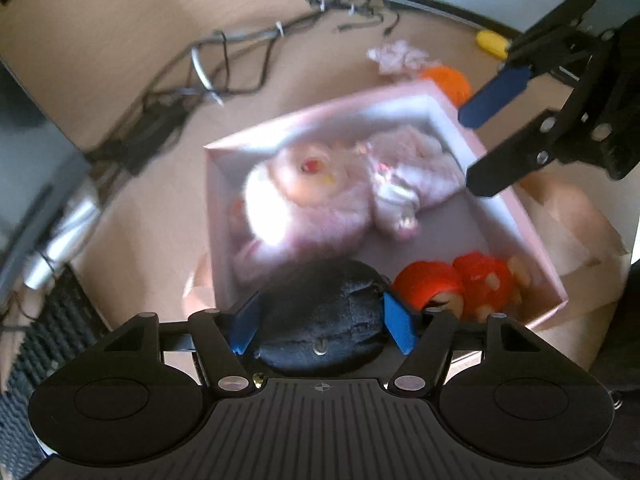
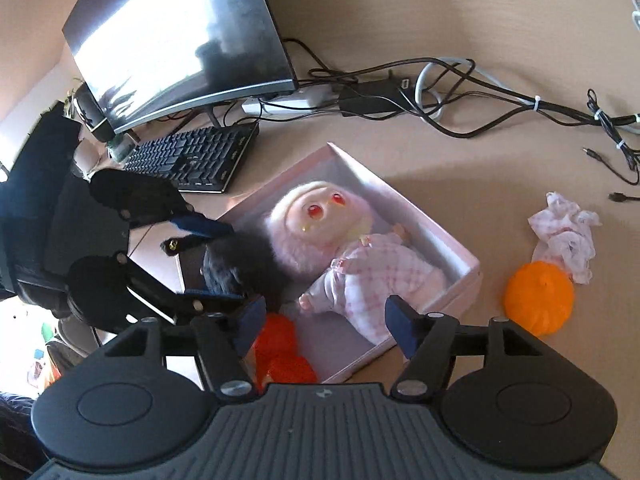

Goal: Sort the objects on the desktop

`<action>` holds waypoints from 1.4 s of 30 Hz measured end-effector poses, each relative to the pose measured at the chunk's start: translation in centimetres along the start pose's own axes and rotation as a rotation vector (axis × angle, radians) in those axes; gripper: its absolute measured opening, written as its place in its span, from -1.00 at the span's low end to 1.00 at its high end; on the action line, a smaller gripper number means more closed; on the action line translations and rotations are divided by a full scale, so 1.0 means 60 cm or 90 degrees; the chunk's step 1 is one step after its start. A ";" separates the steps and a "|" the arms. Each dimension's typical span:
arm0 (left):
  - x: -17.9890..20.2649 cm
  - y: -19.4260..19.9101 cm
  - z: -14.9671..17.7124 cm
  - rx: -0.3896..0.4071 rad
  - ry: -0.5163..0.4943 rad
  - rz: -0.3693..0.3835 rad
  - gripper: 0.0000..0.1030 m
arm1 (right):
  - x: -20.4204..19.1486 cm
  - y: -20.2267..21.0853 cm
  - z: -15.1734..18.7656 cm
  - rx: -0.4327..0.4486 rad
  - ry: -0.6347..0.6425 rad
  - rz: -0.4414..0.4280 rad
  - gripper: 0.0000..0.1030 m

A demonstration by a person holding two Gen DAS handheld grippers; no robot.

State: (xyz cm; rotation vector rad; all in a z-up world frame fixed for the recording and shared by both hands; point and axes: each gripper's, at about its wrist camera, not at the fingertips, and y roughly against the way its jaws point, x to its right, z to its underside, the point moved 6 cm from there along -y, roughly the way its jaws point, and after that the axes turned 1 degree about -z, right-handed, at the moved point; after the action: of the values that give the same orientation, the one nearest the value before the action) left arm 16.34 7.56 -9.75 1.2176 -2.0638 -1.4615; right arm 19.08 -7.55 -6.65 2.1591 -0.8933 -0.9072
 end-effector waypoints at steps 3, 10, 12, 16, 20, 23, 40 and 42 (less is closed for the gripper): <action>-0.012 0.018 -0.007 0.026 0.028 0.011 0.47 | -0.008 -0.002 -0.003 -0.006 0.017 0.005 0.30; -0.153 0.162 0.017 0.182 0.261 -0.064 0.65 | -0.044 -0.012 -0.018 -0.009 0.089 0.024 0.36; -0.181 0.175 0.046 0.199 0.328 -0.079 0.56 | -0.065 -0.028 -0.022 -0.021 0.114 0.014 0.36; -0.185 0.164 0.102 0.197 0.422 -0.055 0.32 | -0.121 -0.062 -0.029 -0.040 0.193 -0.012 0.27; -0.152 0.138 0.141 0.178 0.470 -0.044 0.25 | -0.173 -0.093 -0.045 -0.053 0.237 -0.050 -0.03; -0.142 0.122 0.154 0.174 0.502 -0.048 0.23 | -0.192 -0.109 -0.058 -0.055 0.253 -0.054 -0.04; -0.089 0.113 0.160 0.170 0.425 -0.087 0.43 | -0.182 -0.167 -0.076 -0.067 0.216 -0.036 -0.03; -0.097 0.125 0.176 0.172 0.444 -0.091 0.46 | -0.182 -0.176 -0.069 -0.073 0.226 -0.028 -0.03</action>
State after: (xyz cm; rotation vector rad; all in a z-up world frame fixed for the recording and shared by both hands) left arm 9.14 19.29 -6.33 1.7030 -1.7285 -0.6539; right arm 20.04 8.06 -8.29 2.1552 -0.6062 -0.5542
